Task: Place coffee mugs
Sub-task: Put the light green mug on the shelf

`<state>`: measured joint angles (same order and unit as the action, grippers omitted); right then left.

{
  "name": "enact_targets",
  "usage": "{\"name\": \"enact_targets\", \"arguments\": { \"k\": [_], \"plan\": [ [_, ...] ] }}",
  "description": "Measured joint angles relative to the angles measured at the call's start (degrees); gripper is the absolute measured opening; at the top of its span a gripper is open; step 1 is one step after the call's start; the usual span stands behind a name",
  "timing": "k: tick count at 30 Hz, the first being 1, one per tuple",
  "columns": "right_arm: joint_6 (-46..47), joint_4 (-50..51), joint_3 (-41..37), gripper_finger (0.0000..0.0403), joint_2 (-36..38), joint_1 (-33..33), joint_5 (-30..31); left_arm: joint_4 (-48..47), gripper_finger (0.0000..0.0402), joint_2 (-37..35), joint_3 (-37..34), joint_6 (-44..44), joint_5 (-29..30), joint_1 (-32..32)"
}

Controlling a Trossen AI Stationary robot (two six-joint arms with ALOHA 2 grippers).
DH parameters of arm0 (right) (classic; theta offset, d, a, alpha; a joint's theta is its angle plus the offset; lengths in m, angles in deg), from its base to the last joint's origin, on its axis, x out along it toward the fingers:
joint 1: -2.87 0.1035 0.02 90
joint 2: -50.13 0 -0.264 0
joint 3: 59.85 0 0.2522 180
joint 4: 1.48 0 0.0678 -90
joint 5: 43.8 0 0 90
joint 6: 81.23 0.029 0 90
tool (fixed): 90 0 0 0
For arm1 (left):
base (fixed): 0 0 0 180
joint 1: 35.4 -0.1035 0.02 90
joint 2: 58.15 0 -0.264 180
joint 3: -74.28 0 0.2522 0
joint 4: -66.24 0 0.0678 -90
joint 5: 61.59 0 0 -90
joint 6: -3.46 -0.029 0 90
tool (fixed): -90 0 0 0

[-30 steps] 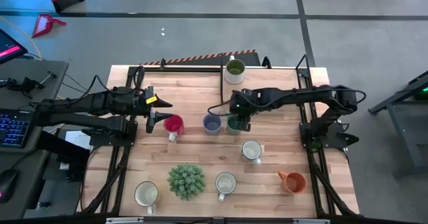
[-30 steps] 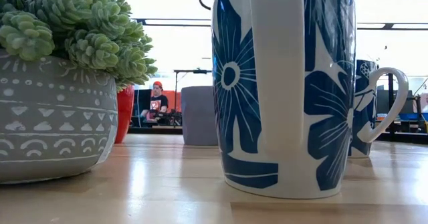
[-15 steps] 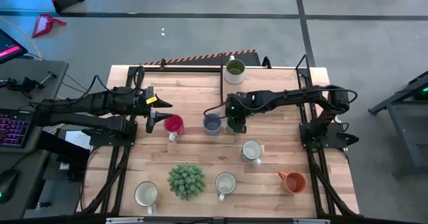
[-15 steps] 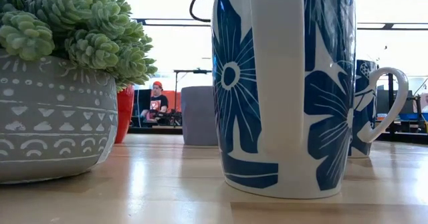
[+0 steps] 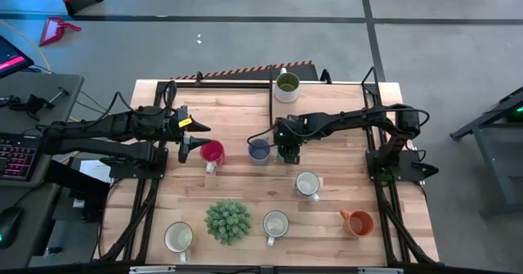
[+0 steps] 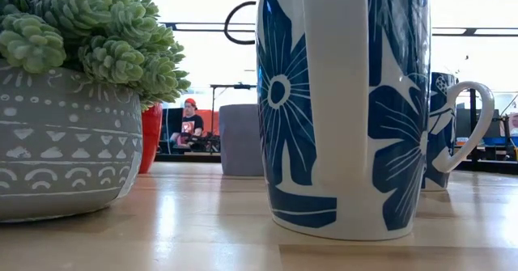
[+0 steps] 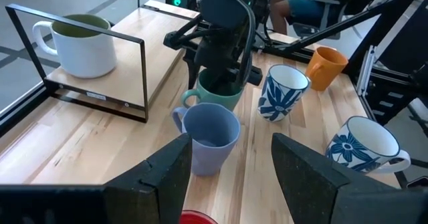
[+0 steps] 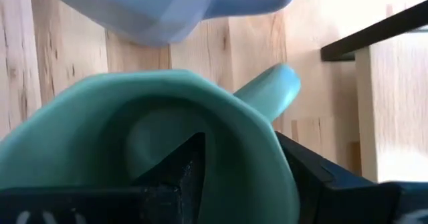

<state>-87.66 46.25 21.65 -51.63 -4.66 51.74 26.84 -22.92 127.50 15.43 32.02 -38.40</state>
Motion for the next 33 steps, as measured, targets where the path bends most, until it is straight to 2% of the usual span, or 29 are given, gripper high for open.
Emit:
{"name": "enact_targets", "arguments": {
  "k": [12,15,22,26,33],
  "plan": [
    [3.86,-0.83,-0.02,0.0138,-0.76,0.0,-1.07,-0.03,0.0192,0.0,0.0,-0.04,0.01,0.0],
    [5.06,-0.87,-0.02,0.0111,-0.76,0.0,-1.05,-0.03,0.0192,0.0,0.0,-0.04,0.01,0.01],
    [7.97,-1.01,0.17,0.0012,-0.4,0.02,-2.07,-0.1,0.0192,0.02,0.0,-0.06,0.01,0.01],
    [11.74,-0.95,0.2,0.0009,-0.43,0.02,-0.67,-0.18,0.0192,0.02,0.0,-0.07,0.01,0.01],
    [12.79,0.44,-0.17,0.0001,1.71,0.06,0.37,-0.31,0.0192,0.02,0.0,-0.09,0.01,0.04]
  ]
}}
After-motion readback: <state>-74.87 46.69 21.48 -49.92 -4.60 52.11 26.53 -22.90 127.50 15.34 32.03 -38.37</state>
